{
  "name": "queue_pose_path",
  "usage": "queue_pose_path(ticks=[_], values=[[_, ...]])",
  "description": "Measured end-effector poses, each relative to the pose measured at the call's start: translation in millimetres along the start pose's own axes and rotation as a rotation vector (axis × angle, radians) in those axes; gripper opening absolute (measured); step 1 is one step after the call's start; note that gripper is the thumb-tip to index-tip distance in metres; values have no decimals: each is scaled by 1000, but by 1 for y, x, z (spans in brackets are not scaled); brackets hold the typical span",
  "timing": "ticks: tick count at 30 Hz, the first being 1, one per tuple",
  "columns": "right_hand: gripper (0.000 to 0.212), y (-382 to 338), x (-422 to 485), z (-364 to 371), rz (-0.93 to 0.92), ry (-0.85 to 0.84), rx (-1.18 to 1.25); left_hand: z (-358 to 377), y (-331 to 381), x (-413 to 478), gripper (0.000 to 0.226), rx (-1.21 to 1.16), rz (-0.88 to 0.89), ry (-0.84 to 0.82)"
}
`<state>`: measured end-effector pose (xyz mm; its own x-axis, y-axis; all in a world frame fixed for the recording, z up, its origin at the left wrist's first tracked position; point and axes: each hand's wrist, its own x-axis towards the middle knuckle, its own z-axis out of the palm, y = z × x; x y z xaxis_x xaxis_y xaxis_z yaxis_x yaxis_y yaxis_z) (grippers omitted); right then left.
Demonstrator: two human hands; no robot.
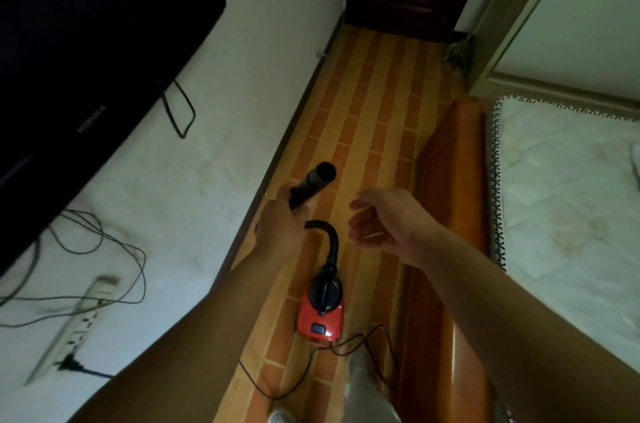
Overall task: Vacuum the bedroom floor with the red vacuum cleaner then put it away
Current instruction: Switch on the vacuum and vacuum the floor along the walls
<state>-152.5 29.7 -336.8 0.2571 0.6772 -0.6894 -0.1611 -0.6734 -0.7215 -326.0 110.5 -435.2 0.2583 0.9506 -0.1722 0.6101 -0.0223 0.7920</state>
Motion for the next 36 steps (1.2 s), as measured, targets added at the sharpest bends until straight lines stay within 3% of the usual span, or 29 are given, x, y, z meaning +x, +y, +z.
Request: queue_pose_path(ticks=[5,10,12,18,22,25,28,32,36], values=[[19,-6,11,-10,-127,41,-259,-37,54,22,43,-2,53,27],[55,-43,32,1,-385,-104,-442,-65,111,25,31,38,111,-55],[60,-63,38,6,-515,-150,-515,-74,131,20,32,51,116,-88],[38,-99,51,13,-722,-310,-652,-98,168,-4,38,56,157,-101],[41,-104,49,15,-805,-338,-670,-103,182,-19,35,10,148,73],[41,-108,41,20,-889,-262,-638,-96,194,-25,38,-28,150,311],[28,-117,38,23,-974,-161,-653,-89,206,-26,38,-91,115,434],[24,-133,40,22,-1020,-104,-686,-97,219,-28,40,-240,102,435],[38,-142,49,12,-991,-146,-813,-114,217,-37,35,-398,154,387]])
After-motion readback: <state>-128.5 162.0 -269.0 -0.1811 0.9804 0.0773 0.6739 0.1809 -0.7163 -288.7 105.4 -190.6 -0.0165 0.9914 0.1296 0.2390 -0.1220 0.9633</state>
